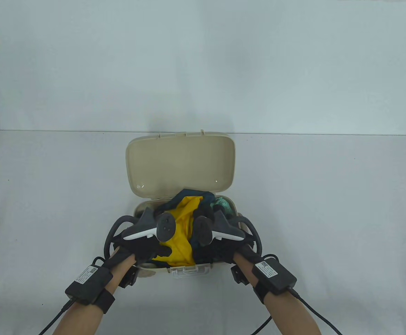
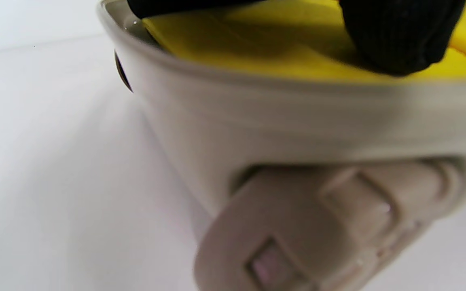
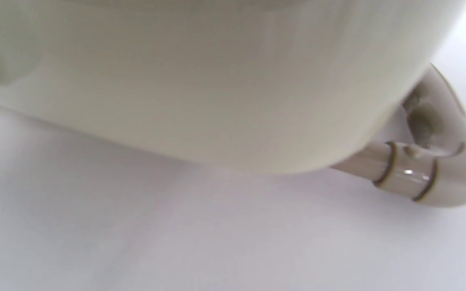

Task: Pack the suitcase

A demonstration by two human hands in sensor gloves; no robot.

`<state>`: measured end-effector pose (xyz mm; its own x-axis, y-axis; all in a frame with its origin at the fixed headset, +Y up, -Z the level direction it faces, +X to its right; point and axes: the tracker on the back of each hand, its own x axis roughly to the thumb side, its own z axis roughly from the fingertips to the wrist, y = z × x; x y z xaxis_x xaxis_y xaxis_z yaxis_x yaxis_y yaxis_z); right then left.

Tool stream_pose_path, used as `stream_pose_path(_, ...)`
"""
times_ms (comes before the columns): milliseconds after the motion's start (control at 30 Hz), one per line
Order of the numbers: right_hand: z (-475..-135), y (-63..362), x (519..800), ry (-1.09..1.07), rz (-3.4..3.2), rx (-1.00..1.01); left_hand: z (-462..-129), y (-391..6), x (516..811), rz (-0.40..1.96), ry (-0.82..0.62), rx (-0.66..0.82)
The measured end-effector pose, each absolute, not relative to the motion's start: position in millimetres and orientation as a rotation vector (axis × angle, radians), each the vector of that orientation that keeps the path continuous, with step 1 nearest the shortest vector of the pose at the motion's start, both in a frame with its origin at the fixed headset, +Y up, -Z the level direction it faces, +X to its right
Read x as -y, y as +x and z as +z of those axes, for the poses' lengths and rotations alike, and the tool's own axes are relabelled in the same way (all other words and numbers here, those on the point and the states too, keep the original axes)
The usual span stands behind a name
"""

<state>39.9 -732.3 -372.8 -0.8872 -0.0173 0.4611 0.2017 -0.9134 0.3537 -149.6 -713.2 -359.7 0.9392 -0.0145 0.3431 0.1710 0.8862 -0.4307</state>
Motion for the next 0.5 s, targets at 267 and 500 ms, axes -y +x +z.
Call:
stream_pose_path(267, -378.3, 54.5, 700.5, -0.796, -2.985, 0.804, -358.3, -145.2, 701.8, -0.139, -0.453, 0.348)
stream_pose_path(500, -367.0, 45.7, 720.3, -0.798, -2.803, 0.682, -360.4, -144.1, 710.8, -0.136, -0.480, 0.338)
